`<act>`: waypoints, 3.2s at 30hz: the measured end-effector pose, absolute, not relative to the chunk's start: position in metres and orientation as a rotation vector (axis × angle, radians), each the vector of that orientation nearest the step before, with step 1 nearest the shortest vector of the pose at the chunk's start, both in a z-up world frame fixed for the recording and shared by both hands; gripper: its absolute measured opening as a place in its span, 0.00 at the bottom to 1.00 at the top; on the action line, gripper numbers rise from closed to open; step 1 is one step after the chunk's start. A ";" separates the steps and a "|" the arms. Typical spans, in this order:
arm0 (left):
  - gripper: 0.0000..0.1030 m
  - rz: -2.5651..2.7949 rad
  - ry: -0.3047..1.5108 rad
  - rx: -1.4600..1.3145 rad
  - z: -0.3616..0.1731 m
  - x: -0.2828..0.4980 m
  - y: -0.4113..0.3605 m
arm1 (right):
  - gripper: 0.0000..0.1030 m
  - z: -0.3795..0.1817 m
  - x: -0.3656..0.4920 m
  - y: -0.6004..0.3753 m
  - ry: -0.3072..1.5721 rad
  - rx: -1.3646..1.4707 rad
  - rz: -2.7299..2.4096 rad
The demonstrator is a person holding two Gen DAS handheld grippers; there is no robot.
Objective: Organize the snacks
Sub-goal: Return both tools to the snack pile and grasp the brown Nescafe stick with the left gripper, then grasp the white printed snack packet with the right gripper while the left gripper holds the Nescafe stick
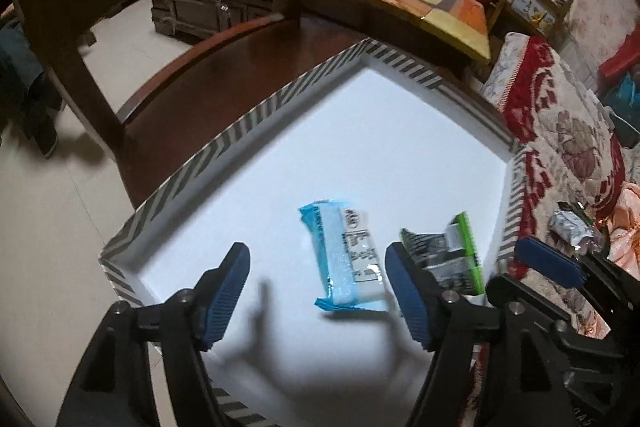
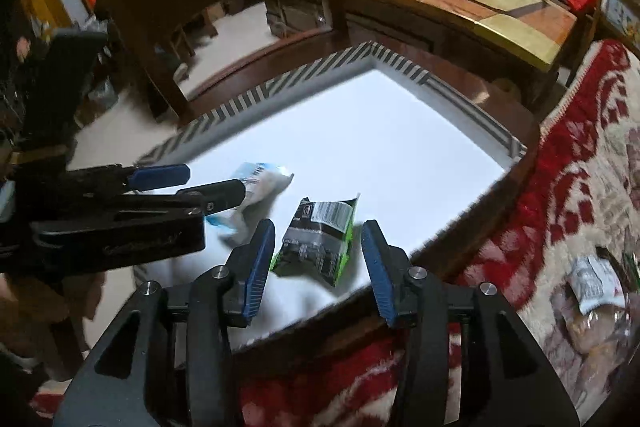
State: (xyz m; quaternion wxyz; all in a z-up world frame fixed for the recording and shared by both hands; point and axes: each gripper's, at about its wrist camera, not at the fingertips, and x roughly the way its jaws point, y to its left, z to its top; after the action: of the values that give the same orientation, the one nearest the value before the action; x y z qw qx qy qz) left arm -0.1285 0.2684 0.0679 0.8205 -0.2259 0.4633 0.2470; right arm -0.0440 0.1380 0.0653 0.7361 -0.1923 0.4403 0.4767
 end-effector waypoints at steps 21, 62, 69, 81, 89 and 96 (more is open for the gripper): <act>0.81 0.234 0.971 -0.361 0.099 -0.071 0.153 | 0.43 0.066 -0.010 -0.077 1.000 -0.183 0.689; 0.83 -0.248 1.144 0.230 0.046 0.161 -0.003 | 0.43 0.041 0.052 -0.189 1.083 0.103 0.554; 0.82 -0.320 1.201 0.210 0.037 0.184 -0.020 | 0.43 0.039 0.053 -0.190 1.078 0.123 0.562; 0.48 -0.372 1.236 0.285 0.023 0.194 -0.043 | 0.43 0.035 0.055 -0.193 1.073 0.136 0.565; 0.21 -0.406 1.203 0.298 0.032 0.175 -0.046 | 0.43 0.037 0.054 -0.196 1.057 0.148 0.582; 0.11 -0.361 1.162 0.239 0.057 0.165 -0.020 | 0.43 0.043 0.050 -0.192 1.029 0.128 0.605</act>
State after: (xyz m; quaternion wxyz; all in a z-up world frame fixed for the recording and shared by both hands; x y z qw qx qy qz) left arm 0.1655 -0.0204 0.0568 0.8138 0.1120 0.5446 -0.1691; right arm 0.0495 -0.1915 0.0430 0.8253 0.0604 0.4840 0.2847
